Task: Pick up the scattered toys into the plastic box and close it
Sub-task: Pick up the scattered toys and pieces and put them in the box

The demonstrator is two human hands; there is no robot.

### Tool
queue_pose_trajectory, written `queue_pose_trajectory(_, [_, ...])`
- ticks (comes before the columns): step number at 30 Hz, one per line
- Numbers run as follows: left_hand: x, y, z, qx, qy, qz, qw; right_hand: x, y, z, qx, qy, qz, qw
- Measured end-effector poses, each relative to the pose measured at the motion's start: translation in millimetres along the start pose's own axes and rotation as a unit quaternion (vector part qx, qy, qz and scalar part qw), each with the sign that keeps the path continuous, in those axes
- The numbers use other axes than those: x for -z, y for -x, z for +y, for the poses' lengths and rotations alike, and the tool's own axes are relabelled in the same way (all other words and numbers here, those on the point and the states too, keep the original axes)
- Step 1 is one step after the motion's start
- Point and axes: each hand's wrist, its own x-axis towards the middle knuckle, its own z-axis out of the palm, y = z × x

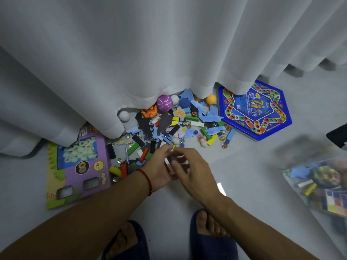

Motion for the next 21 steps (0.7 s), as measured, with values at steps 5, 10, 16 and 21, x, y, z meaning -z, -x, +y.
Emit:
queue_pose_trajectory(5, [18.2, -6.9, -5.3, -0.014, -0.082, 0.056, 0.995, 22.2, 27.0, 57.2, -0.128, 0.198, -0.052, 0.97])
queue_pose_trajectory(10, [15.9, -12.1, -4.3, -0.037, -0.127, 0.059, 0.989, 14.3, 41.9, 83.0, -0.007, 0.19, -0.111, 0.976])
queue_pose_trajectory(16, [8.9, -13.9, -4.9, -0.056, -0.155, 0.054, 0.985, 43.5, 10.1, 96.5, -0.084, 0.148, 0.05, 0.984])
queue_pose_trajectory(21, [7.6, -12.9, -7.1, -0.056, -0.183, 0.064, 0.979, 65.0, -37.0, 114.7, -0.231, 0.165, 0.061, 0.957])
